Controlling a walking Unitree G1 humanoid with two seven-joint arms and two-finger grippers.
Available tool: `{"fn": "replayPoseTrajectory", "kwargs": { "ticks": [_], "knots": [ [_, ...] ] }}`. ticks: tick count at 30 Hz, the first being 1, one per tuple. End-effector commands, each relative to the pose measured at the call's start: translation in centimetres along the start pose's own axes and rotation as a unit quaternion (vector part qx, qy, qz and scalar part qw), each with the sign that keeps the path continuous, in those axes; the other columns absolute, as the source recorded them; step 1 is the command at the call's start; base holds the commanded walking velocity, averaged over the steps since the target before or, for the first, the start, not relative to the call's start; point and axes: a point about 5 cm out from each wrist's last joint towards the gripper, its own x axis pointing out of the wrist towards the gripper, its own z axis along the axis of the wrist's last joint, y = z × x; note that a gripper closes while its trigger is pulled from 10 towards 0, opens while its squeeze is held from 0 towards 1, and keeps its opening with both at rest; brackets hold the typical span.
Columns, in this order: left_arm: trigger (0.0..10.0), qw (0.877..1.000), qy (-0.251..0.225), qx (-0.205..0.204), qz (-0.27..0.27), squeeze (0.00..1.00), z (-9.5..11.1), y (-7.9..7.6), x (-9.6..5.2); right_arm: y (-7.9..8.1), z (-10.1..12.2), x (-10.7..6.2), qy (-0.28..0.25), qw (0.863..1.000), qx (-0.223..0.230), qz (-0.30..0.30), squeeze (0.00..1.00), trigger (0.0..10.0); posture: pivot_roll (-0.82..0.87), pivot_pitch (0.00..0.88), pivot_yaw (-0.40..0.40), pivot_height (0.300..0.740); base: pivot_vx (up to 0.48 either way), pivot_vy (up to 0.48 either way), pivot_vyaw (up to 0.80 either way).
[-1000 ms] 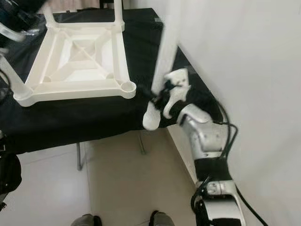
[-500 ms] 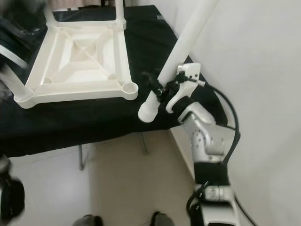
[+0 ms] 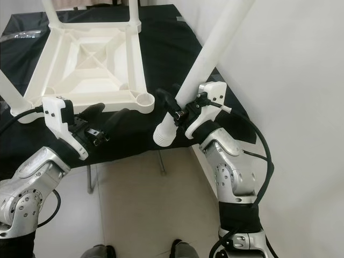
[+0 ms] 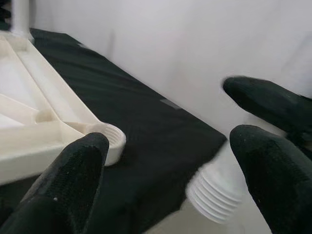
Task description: Building children table
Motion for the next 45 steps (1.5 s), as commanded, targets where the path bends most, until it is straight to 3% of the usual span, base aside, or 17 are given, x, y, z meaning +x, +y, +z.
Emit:
{"fn": "replayPoseTrajectory", "kwargs": {
  "ticks": [1, 16, 21, 28, 35, 36, 45],
  "knots": [
    [10.0, 1.000, -0.007, 0.000, -0.003, 0.00, 0.0, -0.5, 0.1, 0.1, 0.1, 0.4, -0.003, 1.000, -0.003, -0.004, 0.00, 10.0, 0.01, 0.179, -0.023, 0.740, 0.240, 0.000, 0.80],
    [10.0, 1.000, -0.011, 0.006, -0.028, 0.00, 0.2, -2.3, 0.7, 0.2, 1.2, 0.5, -0.039, 0.999, 0.025, -0.009, 0.00, 10.0, 0.02, 0.179, -0.014, 0.740, 0.264, 0.000, 0.16],
    [10.0, 0.999, -0.009, 0.003, -0.034, 0.00, 0.0, -2.7, 0.7, 1.2, 2.4, 0.4, -0.055, 0.996, 0.019, 0.069, 0.00, 10.0, 0.02, 0.183, -0.008, 0.740, 0.263, 0.000, 0.00],
    [10.0, 0.999, -0.007, 0.002, -0.034, 0.00, -0.1, -2.9, 0.6, 1.4, 3.2, 0.3, -0.072, 0.991, 0.014, 0.112, 0.00, 10.0, 0.03, 0.180, -0.011, 0.740, 0.259, 0.000, 0.42],
    [10.0, 0.999, -0.001, 0.001, -0.035, 0.00, -0.4, -3.1, 0.4, 2.1, 2.7, -0.2, -0.037, 0.984, 0.014, 0.172, 0.00, 10.0, 0.03, 0.178, -0.012, 0.740, 0.259, 0.000, 0.00],
    [10.0, 0.999, 0.004, 0.000, -0.036, 0.00, -0.6, -3.3, 0.3, 2.3, 2.8, -0.6, -0.027, 0.979, 0.007, 0.203, 0.00, 10.0, 0.03, 0.180, -0.012, 0.740, 0.259, 0.000, 0.00],
    [10.0, 0.999, 0.013, -0.003, -0.037, 0.00, -1.0, -3.6, 0.0, 2.5, 3.2, -0.9, -0.013, 0.969, -0.012, 0.246, 0.00, 10.0, 0.04, 0.188, -0.015, 0.740, 0.255, 0.000, 0.13]
  ]
}}
